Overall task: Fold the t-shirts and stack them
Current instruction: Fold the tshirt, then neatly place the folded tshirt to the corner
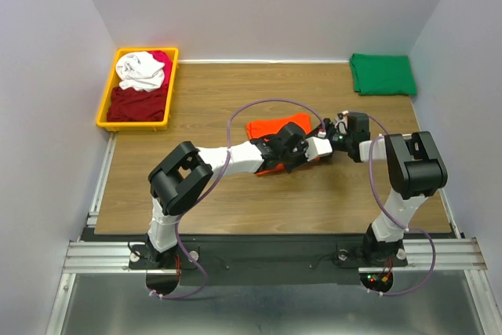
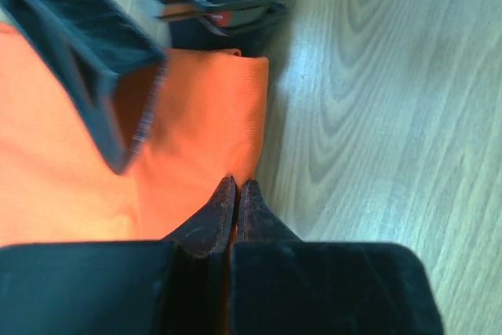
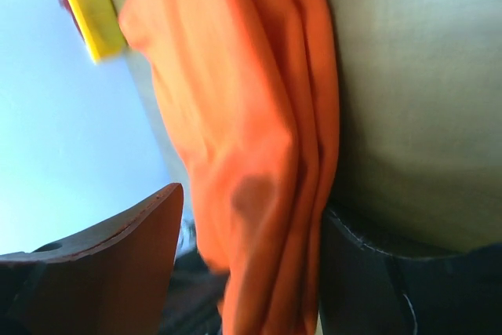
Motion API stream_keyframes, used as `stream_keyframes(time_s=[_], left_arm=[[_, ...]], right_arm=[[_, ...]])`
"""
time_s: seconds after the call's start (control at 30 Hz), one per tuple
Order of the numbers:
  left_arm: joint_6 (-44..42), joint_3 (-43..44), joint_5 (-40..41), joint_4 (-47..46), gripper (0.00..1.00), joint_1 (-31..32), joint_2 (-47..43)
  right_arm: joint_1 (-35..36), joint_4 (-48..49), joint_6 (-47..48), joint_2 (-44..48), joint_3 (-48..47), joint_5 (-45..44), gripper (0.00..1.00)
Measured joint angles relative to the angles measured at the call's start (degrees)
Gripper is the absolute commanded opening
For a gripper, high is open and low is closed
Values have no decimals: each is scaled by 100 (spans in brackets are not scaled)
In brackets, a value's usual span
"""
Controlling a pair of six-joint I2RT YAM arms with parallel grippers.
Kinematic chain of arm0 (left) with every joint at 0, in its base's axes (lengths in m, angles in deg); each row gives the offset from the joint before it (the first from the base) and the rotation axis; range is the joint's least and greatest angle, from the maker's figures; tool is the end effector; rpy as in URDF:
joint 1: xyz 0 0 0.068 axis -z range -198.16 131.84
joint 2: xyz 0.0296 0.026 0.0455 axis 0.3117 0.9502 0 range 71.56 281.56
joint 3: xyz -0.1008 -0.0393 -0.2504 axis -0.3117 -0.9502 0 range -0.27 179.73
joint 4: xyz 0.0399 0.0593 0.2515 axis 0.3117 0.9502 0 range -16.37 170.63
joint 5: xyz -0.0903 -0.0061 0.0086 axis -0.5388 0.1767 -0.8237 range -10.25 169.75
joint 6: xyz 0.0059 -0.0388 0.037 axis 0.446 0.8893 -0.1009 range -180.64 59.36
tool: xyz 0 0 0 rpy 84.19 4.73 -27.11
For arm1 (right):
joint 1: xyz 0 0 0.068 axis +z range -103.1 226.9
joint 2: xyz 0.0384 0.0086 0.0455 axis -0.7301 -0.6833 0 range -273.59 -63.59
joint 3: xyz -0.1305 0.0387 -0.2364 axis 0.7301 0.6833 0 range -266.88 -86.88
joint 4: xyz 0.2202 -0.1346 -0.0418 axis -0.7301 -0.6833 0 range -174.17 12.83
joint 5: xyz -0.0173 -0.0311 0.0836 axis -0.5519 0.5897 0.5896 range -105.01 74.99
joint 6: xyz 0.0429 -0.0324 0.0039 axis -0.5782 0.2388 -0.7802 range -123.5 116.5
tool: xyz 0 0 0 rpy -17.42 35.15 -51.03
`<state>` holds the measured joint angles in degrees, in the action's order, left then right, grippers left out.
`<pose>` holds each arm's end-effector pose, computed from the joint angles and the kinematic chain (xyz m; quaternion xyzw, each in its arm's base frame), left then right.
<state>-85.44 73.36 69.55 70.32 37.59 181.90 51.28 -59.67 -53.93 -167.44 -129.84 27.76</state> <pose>0.2397 -0.3632 0.2026 0.5991 0.6419 -0.2014 0.4342 0.3247 0.0491 0.1161 0.2017 0.8435 0.4669 0.1728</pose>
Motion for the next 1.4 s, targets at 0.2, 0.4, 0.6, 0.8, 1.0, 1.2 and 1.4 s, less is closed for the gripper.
stream_keyframes(time_s=[0.2,0.4,0.6,0.8,1.0,1.2,1.4], left_arm=[[50,2,-229,22,0,-68,0],[74,2,-382,24,0,-125,0],[114,0,-533,24,0,-221,0],[162,2,-656,28,9,-350,-2],[258,-76,-728,76,41,-503,-260],[361,-686,-804,326,69,-990,-1578],[411,-933,-815,638,93,-1648,-2400]], right_arm=[[70,1217,-404,-247,26,-835,61],[129,2179,-636,-787,-138,-1110,56],[275,2682,-688,-1012,-168,-1300,50],[378,2785,-612,-1222,-229,-1488,5],[396,2214,-22,-1180,-546,-1508,1],[310,328,1827,-1043,-1853,-1906,1],[-127,-831,3637,-1021,-2970,-2286,1]])
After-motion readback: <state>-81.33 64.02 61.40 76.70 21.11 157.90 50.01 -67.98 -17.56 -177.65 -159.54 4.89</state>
